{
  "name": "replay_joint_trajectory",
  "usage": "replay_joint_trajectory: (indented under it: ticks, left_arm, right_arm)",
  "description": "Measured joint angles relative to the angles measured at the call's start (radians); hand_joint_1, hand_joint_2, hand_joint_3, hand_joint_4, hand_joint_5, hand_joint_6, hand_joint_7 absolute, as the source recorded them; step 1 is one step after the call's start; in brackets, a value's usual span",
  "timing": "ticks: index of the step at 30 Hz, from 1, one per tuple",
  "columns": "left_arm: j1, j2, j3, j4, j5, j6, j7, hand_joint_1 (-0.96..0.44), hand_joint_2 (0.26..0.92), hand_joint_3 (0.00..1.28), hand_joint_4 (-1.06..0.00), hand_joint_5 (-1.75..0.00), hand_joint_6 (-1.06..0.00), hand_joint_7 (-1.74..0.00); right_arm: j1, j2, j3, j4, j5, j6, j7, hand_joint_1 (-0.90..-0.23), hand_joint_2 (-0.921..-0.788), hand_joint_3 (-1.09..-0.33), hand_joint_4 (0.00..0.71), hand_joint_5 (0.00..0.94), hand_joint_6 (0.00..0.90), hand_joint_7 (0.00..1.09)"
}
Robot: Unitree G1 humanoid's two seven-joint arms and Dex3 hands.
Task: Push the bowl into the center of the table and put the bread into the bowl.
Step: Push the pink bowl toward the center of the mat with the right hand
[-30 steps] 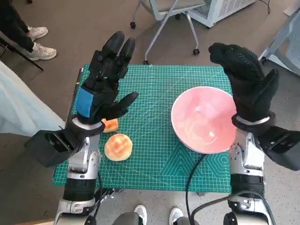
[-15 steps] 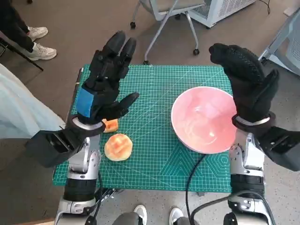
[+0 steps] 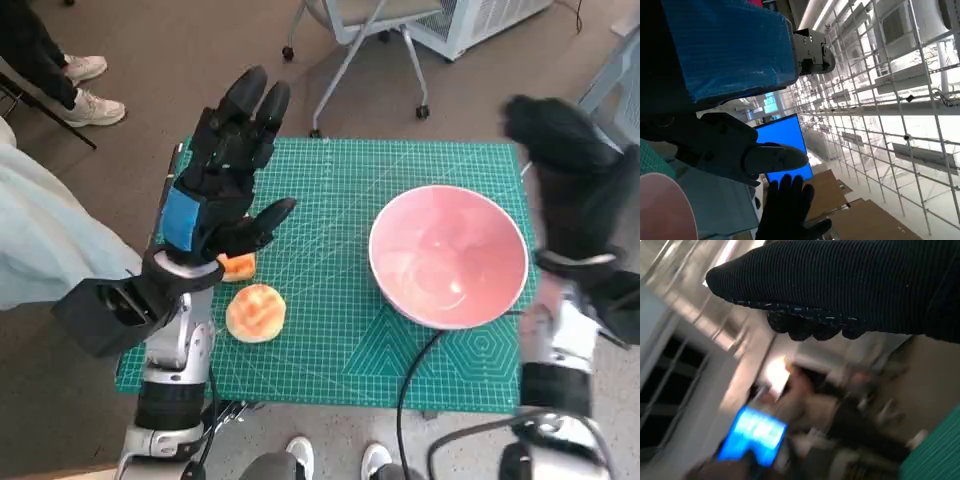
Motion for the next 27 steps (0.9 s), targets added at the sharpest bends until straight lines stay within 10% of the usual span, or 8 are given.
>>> replay_joint_trajectory:
  ticks: [9,18,27]
  left_arm:
    - [0.002,0.0,0.004,0.0,0.0,0.0,0.001,-0.43,0.921,0.39,-0.12,-0.01,0.0,-0.4]
    - [0.003,-0.001,0.003,0.0,0.003,0.0,0.01,-0.43,0.921,0.39,-0.13,0.0,0.0,-0.41]
    - [0.005,0.0,0.005,0.0,0.005,-0.001,0.013,-0.43,0.921,0.38,-0.13,0.0,0.0,-0.41]
  right_arm:
    - [-0.067,-0.078,-0.08,0.305,-0.009,0.014,-0.138,-0.656,-0.921,-0.715,0.133,0.0,0.142,0.23]
    - [-0.076,-0.072,-0.141,0.426,0.025,0.146,-0.131,-0.605,-0.921,-0.724,0.067,0.0,0.15,0.16]
    - [-0.062,-0.037,-0.132,0.477,-0.011,0.23,-0.182,-0.58,-0.921,-0.735,0.074,0.006,0.16,0.14]
